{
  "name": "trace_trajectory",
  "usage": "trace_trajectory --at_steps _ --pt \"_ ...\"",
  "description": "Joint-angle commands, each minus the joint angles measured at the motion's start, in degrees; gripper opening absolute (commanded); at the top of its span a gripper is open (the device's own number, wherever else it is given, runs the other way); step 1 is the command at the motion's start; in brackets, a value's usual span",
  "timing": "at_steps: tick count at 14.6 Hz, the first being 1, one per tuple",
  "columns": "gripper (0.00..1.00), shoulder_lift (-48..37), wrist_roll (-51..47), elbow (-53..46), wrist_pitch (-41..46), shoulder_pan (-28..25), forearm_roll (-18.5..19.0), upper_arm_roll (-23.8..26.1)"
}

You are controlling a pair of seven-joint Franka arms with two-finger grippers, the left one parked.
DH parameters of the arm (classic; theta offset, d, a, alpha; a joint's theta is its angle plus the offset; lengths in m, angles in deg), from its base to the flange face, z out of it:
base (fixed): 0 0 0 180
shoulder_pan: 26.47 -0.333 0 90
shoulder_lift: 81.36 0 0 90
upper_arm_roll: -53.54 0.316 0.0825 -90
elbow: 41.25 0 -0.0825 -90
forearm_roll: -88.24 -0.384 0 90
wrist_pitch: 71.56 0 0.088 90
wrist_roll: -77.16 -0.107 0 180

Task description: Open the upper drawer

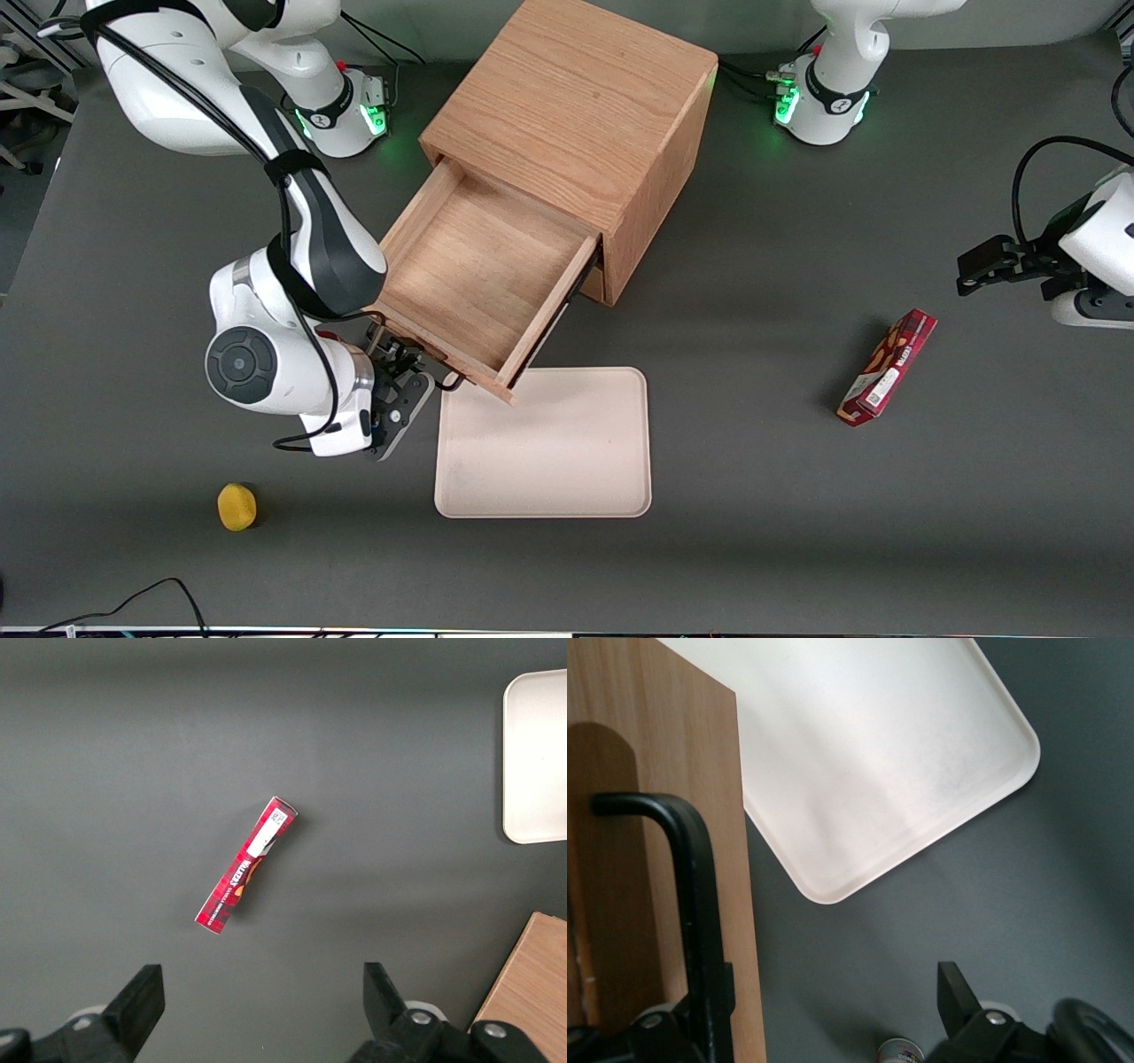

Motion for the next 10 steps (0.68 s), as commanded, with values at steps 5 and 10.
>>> trace_trajectory --at_steps 5,10 --pt "1.00 2.6 2.5 -7.5 4.9 -0.2 1.5 -2.5" --pt "1.00 2.6 2.0 -10.2 8.7 -0.8 0.3 -2.5"
